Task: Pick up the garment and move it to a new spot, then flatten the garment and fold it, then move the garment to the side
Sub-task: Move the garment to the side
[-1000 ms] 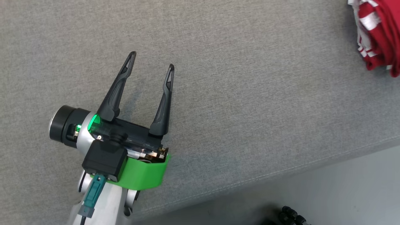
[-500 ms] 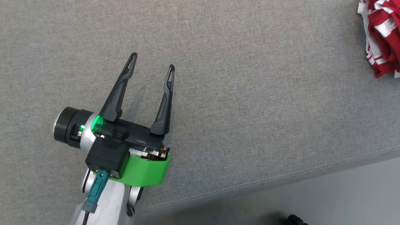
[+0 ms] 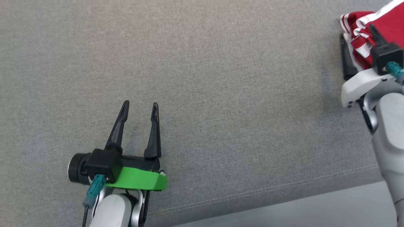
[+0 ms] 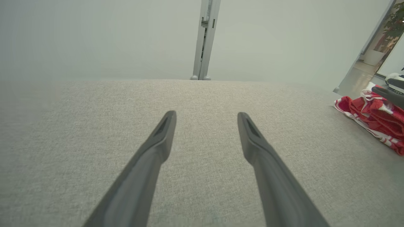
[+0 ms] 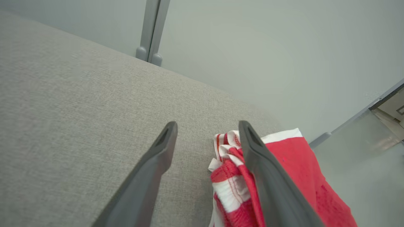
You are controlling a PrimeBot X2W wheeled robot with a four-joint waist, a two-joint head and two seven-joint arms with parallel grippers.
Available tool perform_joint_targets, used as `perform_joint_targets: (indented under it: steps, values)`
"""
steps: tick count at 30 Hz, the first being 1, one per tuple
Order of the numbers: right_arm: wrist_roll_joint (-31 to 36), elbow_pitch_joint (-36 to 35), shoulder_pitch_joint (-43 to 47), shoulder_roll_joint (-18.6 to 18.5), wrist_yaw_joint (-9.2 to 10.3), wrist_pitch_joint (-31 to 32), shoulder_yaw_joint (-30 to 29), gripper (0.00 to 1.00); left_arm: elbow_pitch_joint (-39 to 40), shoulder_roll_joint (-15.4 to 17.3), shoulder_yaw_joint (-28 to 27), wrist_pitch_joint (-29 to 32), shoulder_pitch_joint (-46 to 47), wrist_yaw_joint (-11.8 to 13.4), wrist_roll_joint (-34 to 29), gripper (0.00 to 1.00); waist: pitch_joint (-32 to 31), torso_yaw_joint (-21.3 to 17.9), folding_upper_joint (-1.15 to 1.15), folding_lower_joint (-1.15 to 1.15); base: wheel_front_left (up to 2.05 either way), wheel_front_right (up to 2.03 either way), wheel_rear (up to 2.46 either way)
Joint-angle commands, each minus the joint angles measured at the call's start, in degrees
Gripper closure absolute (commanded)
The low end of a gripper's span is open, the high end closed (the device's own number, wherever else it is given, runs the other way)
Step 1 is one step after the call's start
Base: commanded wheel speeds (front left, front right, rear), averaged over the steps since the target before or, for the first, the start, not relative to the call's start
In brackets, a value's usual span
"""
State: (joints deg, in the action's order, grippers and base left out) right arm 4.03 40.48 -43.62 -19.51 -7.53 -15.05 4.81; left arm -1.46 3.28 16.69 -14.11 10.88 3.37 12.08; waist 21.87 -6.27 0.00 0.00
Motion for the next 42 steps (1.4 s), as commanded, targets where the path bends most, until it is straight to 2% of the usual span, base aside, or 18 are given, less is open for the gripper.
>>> perform_joint_targets:
  steps: [1,10,15,18,24,33,42]
  values:
    - [-0.8,-1.4,2.1,0.9,0.1,-0.2,0.7,0.0,-0.9,0.0,-0.5,-0.3,-1.2,0.6,1.3,0.0,-4.6,2.0,0.0,0.0,0.0,0.0,0.0]
    - [-7.3,-12.5,14.5,7.4,0.1,-0.2,4.3,0.0,-5.4,-0.2,-3.7,-1.1,-2.8,2.7,4.6,0.0,-11.4,4.2,0.0,0.0,0.0,0.0,0.0]
    - [-9.0,-17.4,20.3,9.6,0.1,-0.2,3.8,0.0,-5.2,-0.3,-5.4,-1.1,-4.0,3.4,5.0,0.0,-14.1,4.8,0.0,0.0,0.0,0.0,0.0]
    - [-8.8,-21.3,25.3,12.4,0.1,-0.2,0.6,0.0,-4.7,-0.3,-6.7,-1.1,-5.6,2.8,4.3,0.0,-16.5,5.2,0.0,0.0,0.0,0.0,0.0]
    - [-9.8,-26.6,32.9,15.2,0.1,-0.2,-1.7,0.0,-4.4,-0.3,-7.3,-1.1,-8.6,1.4,3.5,0.0,-19.4,5.7,0.0,0.0,0.0,0.0,0.0]
    - [-9.9,-32.6,42.2,16.3,0.1,-0.2,-1.7,0.0,-3.5,-0.3,-7.4,-1.1,-12.9,-0.4,2.1,0.0,-21.9,6.2,0.0,0.0,0.0,0.0,0.0]
    - [-9.3,-33.6,45.3,16.5,0.1,-0.2,-2.6,0.0,-5.1,-0.3,-7.5,-1.1,-14.1,-0.8,-0.2,0.0,-22.2,6.4,0.0,0.0,0.0,0.0,0.0]
